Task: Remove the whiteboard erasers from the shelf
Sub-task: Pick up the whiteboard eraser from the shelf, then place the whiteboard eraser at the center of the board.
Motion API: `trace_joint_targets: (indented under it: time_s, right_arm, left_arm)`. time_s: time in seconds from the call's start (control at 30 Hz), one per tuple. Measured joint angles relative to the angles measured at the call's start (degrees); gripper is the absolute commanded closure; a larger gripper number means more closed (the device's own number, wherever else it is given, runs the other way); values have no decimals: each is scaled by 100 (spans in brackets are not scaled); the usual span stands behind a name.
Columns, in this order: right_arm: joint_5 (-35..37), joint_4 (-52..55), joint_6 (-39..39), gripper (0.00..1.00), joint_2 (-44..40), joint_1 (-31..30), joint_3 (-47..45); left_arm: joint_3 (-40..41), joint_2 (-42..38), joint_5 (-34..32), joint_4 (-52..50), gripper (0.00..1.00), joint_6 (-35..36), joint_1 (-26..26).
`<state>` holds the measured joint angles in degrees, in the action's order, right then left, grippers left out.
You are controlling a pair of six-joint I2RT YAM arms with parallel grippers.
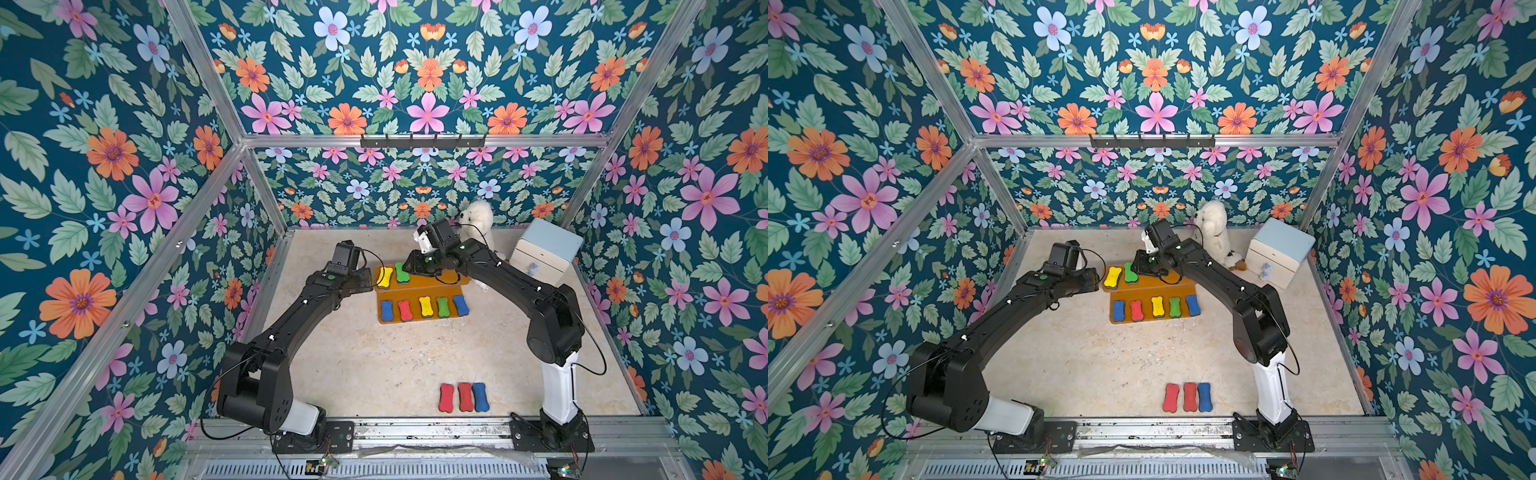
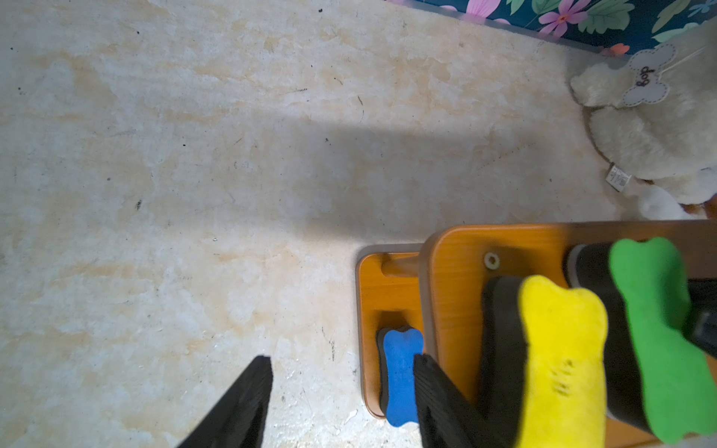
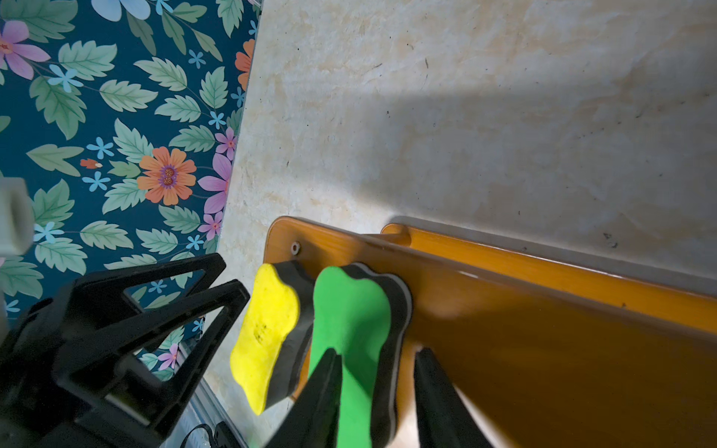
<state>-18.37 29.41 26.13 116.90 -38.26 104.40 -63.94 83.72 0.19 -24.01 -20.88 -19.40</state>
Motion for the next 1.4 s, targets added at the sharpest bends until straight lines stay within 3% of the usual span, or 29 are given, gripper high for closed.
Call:
trace_joint_targets:
  time_s: [0.7, 1.1, 1.4]
  right_arm:
    - [35, -1016, 455, 100, -608, -59, -1178]
    - [964, -1303, 1176, 100, -1685, -614, -1978]
    - [1906, -1853, 2087, 100, -3259, -1215, -3838]
  left_arm:
    - [122, -105, -20, -28, 36, 20, 55]
    - [442, -645, 131, -57, 35, -46, 52]
    - [623, -907, 144, 39, 35, -192, 52]
